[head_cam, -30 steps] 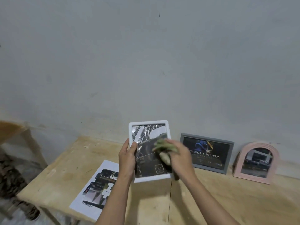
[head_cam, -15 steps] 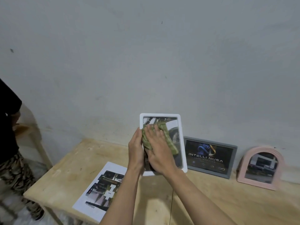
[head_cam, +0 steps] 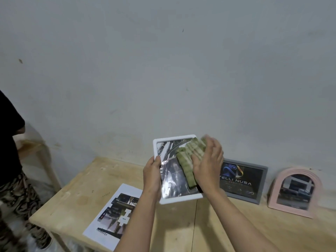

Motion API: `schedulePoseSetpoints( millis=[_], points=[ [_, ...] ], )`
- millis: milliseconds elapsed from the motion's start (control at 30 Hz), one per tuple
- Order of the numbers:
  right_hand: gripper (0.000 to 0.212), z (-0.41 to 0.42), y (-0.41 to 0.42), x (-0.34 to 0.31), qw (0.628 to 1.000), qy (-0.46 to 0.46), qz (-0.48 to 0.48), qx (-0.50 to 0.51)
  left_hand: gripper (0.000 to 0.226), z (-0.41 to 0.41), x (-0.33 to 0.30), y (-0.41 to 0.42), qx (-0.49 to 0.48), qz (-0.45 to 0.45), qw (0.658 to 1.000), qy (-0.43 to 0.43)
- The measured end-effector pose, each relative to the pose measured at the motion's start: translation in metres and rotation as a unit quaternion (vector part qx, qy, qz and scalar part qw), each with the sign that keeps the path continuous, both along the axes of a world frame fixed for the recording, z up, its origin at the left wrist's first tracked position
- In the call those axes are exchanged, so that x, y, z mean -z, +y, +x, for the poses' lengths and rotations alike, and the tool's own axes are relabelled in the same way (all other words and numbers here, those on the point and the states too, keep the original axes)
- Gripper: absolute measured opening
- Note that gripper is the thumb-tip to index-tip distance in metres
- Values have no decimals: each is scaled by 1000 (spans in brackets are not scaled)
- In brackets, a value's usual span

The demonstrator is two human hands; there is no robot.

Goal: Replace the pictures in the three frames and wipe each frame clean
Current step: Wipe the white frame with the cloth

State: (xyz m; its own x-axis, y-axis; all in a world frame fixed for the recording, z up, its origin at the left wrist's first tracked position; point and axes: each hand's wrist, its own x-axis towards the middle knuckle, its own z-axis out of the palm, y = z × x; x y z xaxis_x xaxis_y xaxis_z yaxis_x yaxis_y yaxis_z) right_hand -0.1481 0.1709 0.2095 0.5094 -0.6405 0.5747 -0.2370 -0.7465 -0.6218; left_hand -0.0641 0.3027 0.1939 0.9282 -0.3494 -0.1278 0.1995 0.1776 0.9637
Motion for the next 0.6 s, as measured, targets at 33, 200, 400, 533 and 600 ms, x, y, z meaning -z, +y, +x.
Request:
schedulePoseSetpoints(
  millis=[33, 200, 400, 533, 600],
  points=[
    [45, 0, -2, 5, 995, 35, -97, 13, 25, -4, 2, -2, -1, 0, 1000, 2],
    [51, -8, 6, 35, 976, 146, -162, -14, 25, -15, 6, -7, -14, -2, 1000, -1],
    [83, 11, 17, 31, 973, 217, -82, -6, 27, -22, -4, -15, 12, -7, 998, -54],
    [60, 32, 25, 9, 975, 164, -113, -94, 29, -23, -7, -14, 13, -37, 998, -52],
    [53, 35, 33, 4, 966, 145, -110, -183, 33, -17, -12, -9, 17, -46, 996, -69]
  ],
)
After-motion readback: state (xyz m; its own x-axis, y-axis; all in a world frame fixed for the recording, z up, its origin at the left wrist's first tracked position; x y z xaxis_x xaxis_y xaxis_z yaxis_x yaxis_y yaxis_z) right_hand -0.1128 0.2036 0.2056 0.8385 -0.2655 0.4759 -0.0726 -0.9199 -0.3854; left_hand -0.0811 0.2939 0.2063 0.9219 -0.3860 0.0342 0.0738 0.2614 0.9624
